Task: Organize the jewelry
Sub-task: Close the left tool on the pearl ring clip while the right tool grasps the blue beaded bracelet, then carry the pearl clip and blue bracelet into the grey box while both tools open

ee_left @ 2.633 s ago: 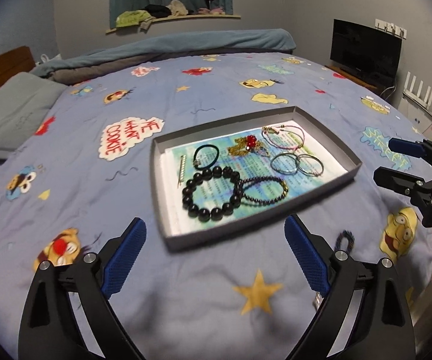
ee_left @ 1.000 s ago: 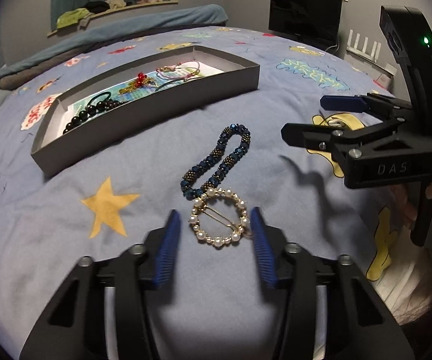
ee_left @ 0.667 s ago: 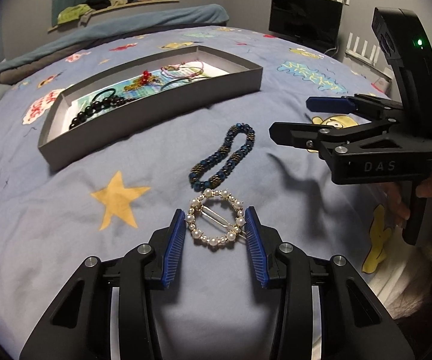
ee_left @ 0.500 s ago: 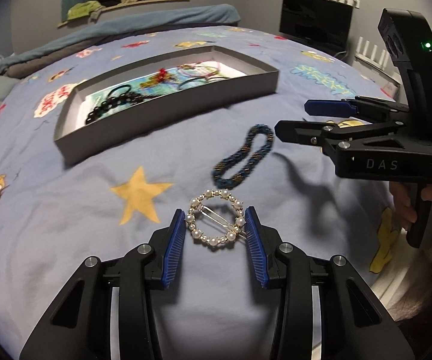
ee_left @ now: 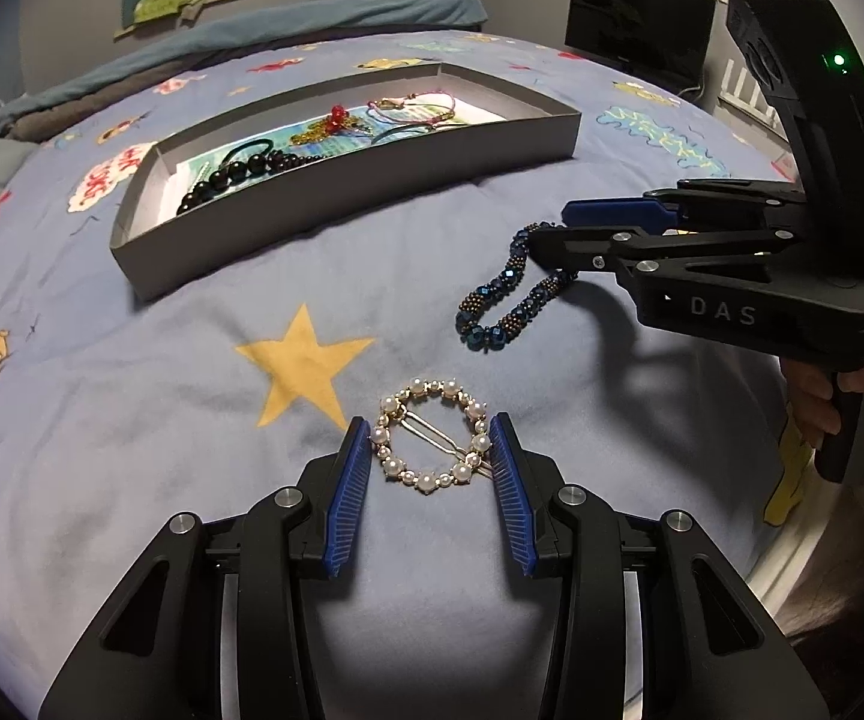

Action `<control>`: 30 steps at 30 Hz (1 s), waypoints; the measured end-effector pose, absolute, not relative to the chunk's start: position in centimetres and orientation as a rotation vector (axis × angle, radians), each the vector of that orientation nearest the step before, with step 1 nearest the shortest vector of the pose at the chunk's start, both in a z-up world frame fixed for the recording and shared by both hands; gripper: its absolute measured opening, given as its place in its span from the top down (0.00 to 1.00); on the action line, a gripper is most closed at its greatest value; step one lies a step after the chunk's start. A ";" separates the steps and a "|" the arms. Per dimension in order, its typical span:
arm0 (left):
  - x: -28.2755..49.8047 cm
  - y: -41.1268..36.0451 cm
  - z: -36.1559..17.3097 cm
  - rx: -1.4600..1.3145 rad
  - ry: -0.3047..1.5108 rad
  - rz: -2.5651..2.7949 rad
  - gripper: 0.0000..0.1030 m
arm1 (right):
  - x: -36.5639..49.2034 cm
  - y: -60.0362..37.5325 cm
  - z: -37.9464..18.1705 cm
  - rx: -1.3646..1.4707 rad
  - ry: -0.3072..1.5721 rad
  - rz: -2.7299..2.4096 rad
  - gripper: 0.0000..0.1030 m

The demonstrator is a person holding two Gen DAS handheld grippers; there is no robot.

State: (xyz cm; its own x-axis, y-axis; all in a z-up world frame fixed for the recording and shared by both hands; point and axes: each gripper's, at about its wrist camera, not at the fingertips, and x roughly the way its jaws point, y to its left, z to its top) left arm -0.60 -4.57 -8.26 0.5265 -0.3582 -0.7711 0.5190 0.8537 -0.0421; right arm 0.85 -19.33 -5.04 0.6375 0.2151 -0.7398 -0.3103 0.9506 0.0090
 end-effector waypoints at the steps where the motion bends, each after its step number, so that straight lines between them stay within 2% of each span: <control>1: -0.6 -4.6 -8.2 0.203 0.869 -0.528 0.59 | 0.8 -19.3 -5.0 -0.130 0.826 0.301 0.80; 2: -0.6 -4.6 -8.2 0.202 0.868 -0.528 0.59 | 0.8 -19.3 -5.1 -0.130 0.827 0.306 0.88; 3: -0.7 -4.6 -8.1 0.205 0.866 -0.527 0.59 | 0.7 -19.3 -5.1 -0.131 0.828 0.309 0.91; 5: -0.7 -4.7 -8.1 0.209 0.864 -0.525 0.59 | 0.5 -19.3 -5.0 -0.137 0.821 0.309 0.93; 14: -1.4 -4.1 -6.8 0.201 0.830 -0.522 0.59 | -1.1 -19.2 -2.1 -0.148 0.727 0.343 0.93; 20: -0.5 -2.7 -3.6 0.165 0.778 -0.519 0.59 | -0.9 -19.1 1.1 -0.186 0.656 0.351 0.93; 30: 6.8 -0.8 0.8 0.136 0.718 -0.457 0.59 | 3.2 -20.2 5.5 -0.177 0.555 0.298 0.93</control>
